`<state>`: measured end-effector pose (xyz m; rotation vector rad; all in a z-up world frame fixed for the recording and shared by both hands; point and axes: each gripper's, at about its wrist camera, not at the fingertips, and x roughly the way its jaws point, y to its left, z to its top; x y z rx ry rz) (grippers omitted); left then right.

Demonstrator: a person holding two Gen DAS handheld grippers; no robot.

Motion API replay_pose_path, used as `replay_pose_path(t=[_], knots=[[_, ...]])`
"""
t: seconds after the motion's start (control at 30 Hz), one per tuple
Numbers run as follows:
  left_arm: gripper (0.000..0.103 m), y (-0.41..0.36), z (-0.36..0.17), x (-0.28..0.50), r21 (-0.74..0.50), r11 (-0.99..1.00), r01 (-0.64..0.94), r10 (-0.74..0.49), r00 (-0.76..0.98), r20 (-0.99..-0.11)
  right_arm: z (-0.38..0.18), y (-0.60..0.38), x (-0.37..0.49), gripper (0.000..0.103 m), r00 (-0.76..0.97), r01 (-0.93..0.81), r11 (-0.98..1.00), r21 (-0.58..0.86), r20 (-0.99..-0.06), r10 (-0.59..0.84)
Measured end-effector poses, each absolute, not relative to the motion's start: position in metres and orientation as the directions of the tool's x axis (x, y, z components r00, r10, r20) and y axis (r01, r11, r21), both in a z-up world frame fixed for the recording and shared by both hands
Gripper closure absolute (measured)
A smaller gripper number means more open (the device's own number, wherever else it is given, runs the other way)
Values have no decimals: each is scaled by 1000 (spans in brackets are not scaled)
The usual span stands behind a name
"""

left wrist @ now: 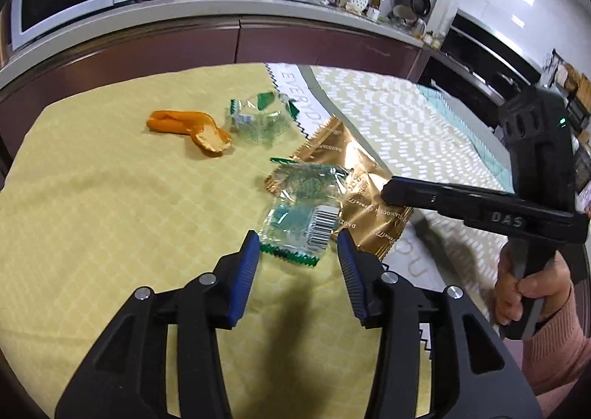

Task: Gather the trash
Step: 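Grasp the clear green-edged wrapper with the left tool while the right tool grasps the gold foil wrapper, then lift both wrappers and carry them to the blue bin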

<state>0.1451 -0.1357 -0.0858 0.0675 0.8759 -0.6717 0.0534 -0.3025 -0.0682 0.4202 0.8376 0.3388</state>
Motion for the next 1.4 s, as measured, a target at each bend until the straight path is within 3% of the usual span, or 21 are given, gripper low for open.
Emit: replay_pose_path(t=[0.1,0.23,0.37,0.43,0.57,0.7,0.9,1.03,1.17,1.27,1.4], knots=[[63,-140,-90,146,-207,791,575,-510,435,-742,-68,-297,53,98,621,-136,855,501,-629,468],[85,-144,-96,150,-215,789,576,-508,415,-754,-68,-291,54,99,613,-149,845,513,-622,486],[87,-141,-95,153,-224,792,568,-512,417,-751,-67,-290,55,100,612,-154,835,529,-612,501],[99,-140,-95,153,-228,789,570,-515,414,-750,-67,-288,55,100,611,-157,832,532,-609,505],[100,-135,-93,151,-235,787,570,-524,417,-743,-67,-285,56,100,609,-167,822,545,-598,520],[98,-125,-86,143,-246,783,571,-538,424,-729,-66,-283,57,100,608,-174,818,548,-594,527],[62,-94,-70,131,-244,798,551,-545,489,-681,-66,-283,60,100,605,-179,811,557,-588,537],[52,-86,-66,141,-234,819,524,-523,512,-681,-68,-281,63,100,601,-184,808,560,-586,544],[51,-96,-77,161,-209,840,500,-475,493,-729,-68,-276,64,100,597,-194,806,559,-585,549],[59,-104,-89,170,-213,849,483,-454,462,-762,-67,-272,64,100,594,-204,805,558,-583,555],[61,-102,-91,169,-213,852,479,-453,467,-760,-67,-268,65,100,590,-212,802,558,-581,560]])
